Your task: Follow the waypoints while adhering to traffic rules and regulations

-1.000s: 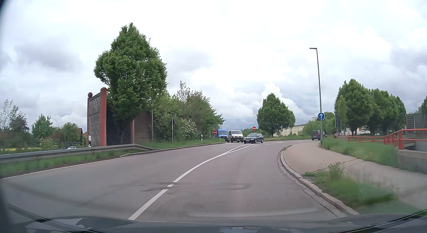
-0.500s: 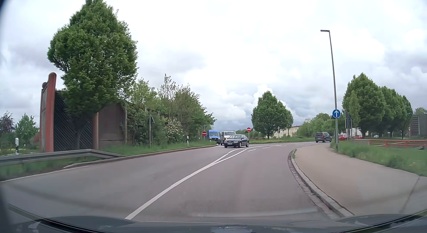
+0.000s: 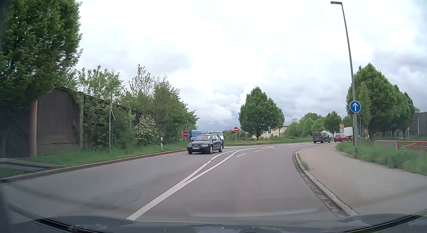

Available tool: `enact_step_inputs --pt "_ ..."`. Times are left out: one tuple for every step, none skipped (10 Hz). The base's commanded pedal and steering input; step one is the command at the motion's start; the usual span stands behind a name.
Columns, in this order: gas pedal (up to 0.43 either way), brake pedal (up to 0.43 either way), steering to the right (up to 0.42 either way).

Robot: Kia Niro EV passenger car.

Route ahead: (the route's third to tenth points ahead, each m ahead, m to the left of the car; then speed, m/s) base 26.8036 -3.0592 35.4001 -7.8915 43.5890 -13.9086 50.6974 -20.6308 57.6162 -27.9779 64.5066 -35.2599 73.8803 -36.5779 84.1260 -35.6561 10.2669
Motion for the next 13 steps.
enact_step_inputs --pt "0.13 0.012 0.053" --pt "0.118 0.012 0.054" --pt "0.0 0.012 0.054" --pt "0.0 0.012 0.055" --pt "0.0 0.012 0.055" --pt "0.0 0.012 0.055" --pt "0.0 0.03 0.054" --pt "0.0 0.116 0.055" --pt "0.0 0.128 0.054" --pt "0.0 0.152 0.054" --pt "0.0 0.165 0.055" --pt "0.0 0.183 0.054" --pt "0.0 0.195 0.054"
